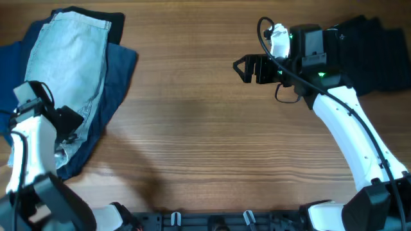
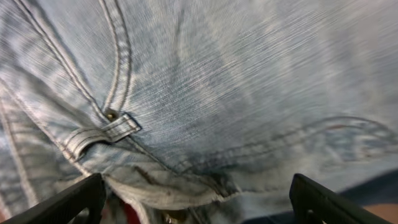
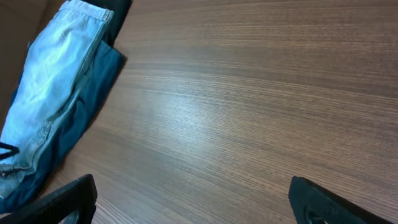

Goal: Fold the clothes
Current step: 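Grasp the waistband of the denim shorts with the left gripper, then lift the shorts with the left gripper and bring the right gripper over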

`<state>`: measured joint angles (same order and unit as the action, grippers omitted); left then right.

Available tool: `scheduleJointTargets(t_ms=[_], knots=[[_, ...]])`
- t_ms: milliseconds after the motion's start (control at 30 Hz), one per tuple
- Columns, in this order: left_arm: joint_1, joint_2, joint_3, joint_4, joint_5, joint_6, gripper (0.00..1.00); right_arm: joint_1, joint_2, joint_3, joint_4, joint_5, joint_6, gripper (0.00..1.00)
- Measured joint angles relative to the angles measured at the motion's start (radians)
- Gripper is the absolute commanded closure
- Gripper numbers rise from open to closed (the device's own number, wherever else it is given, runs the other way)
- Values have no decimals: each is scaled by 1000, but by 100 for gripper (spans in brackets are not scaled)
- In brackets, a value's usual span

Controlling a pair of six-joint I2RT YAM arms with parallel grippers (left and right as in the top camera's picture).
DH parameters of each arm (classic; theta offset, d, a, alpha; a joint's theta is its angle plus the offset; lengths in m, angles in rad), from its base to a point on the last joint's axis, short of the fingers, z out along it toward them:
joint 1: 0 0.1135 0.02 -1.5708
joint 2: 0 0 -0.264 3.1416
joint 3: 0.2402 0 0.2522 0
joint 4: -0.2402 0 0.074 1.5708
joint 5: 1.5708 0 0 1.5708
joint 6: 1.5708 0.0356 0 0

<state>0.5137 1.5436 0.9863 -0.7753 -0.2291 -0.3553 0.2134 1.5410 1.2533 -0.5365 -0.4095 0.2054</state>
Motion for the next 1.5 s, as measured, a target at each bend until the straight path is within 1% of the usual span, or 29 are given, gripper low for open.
scheduleJointTargets(t_ms=[33,67,100,133,167,200,267,367,533,600,667,733,800,833,933,1067,1133,1200,1267,1367,1467,1500], knots=[[0,22,0,7,-8,0,9,0,0,0,0,2,0,0],[0,40,0,16,-14,1,16,0,0,0,0,4,0,1],[0,59,0,24,-21,4,30,0,0,0,-1,7,0,1],[0,74,0,27,-30,4,47,0,0,0,-1,11,0,1],[2,82,0,29,-37,7,68,0,0,0,-1,13,0,1],[5,86,0,29,-46,8,80,0,0,0,-1,19,0,1],[11,86,0,29,-59,10,96,0,0,0,-1,26,0,1],[12,86,2,27,-72,9,96,0,0,0,-1,31,0,1],[12,78,48,-56,-45,11,96,0,0,0,-1,37,0,0],[12,46,95,-109,14,10,96,0,0,0,-1,37,0,1],[12,2,135,-130,77,10,96,0,0,0,1,37,0,1],[10,-66,183,-129,176,10,96,0,0,0,8,37,0,4],[0,-145,231,-97,283,9,96,0,0,0,18,37,4,6],[-14,-192,256,-69,343,3,96,0,0,0,18,37,7,5],[-67,-267,277,28,419,-33,96,0,0,0,21,36,15,6],[-217,-359,300,201,480,-95,96,-20,-4,16,17,13,29,6],[-310,-377,309,315,496,-138,96,-71,-40,31,9,-18,40,5],[-369,-377,311,393,504,-163,96,-123,-80,34,-5,-46,43,5],[-467,-368,311,533,509,-208,96,-220,-148,43,-40,-79,48,5],[-578,-343,312,687,493,-252,96,-327,-214,53,-107,-105,51,4],[-722,-280,314,848,430,-280,96,-388,-240,56,-196,-144,26,4],[-762,-256,314,872,410,-286,96,-390,-240,56,-213,-153,14,4]])
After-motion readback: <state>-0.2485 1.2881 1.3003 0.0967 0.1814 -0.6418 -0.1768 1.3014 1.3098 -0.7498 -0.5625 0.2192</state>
